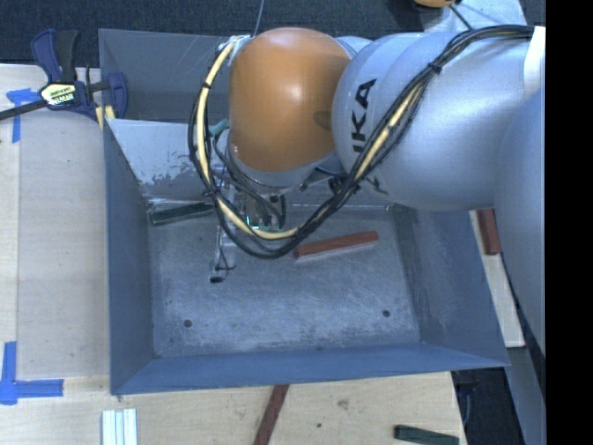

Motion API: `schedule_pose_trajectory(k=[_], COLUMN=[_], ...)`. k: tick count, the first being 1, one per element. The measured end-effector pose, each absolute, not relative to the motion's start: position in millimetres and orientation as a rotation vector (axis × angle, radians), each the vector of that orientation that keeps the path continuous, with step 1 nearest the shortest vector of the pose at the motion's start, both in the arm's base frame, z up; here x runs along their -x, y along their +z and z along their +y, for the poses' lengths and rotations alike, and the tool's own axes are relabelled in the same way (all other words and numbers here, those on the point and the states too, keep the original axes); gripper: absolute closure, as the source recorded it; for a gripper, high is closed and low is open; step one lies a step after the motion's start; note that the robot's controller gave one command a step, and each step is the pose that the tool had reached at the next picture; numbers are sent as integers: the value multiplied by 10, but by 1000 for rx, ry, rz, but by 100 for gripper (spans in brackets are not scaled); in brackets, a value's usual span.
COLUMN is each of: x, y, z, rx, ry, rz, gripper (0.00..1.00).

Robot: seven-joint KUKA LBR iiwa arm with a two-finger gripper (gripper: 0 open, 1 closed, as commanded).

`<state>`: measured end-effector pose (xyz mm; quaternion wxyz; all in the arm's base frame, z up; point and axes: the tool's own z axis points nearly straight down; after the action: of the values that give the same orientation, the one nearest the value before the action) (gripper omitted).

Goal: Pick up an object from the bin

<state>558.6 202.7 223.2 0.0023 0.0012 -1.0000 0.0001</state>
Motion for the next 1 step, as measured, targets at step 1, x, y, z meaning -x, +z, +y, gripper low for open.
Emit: schedule_pose_trajectory(k=[1], x=[-5605], y=[2274], z=[2018], rx=[1], ry=[-2], rz=[-3144], gripper=[0])
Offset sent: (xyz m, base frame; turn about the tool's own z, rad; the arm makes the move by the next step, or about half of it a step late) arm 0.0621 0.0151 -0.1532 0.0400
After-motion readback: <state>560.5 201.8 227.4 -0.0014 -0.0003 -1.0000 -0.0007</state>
